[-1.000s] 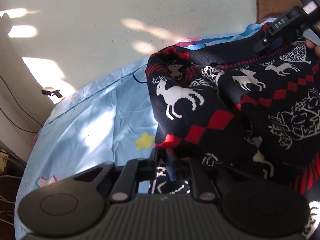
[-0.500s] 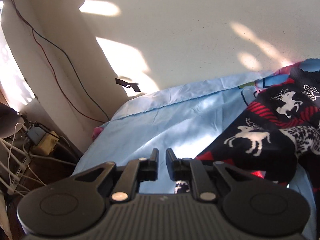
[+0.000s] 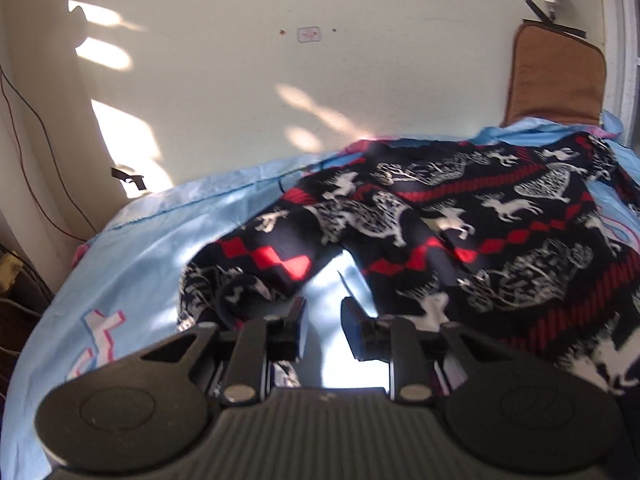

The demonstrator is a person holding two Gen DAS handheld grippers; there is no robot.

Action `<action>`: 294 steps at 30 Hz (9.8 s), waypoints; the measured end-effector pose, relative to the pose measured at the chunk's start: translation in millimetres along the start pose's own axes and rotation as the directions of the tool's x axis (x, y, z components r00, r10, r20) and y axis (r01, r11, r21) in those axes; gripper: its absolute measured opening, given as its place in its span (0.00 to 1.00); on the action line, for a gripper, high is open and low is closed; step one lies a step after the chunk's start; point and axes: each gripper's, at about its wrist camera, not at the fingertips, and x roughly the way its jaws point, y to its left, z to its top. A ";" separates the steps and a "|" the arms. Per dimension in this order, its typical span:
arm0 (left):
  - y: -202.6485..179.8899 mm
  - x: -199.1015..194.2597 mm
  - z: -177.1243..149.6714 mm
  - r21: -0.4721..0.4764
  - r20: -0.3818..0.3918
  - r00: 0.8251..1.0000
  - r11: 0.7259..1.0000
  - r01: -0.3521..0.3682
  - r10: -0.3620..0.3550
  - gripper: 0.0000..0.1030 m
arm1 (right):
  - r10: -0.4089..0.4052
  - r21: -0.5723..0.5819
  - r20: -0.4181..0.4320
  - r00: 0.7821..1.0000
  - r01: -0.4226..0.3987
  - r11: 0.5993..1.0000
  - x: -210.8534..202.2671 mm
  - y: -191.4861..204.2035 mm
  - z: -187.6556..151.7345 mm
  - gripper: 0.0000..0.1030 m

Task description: Fold small clothes

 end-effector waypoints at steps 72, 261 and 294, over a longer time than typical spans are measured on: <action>14.4 27.3 30.7 -0.256 0.030 0.980 0.946 0.196 -0.195 0.60 | 0.041 0.039 0.127 0.991 -0.046 0.998 80.5 32.5 64.1 0.28; 20.1 17.9 -41.7 -0.554 -0.019 0.927 0.775 0.302 -0.375 0.83 | 0.261 0.410 0.093 0.961 -0.276 0.870 19.6 -21.8 -49.7 0.62; 44.9 32.4 46.0 -0.340 -0.034 0.995 0.937 0.075 -0.092 0.44 | 0.055 0.092 0.073 0.996 -0.062 0.994 28.8 23.5 49.3 0.38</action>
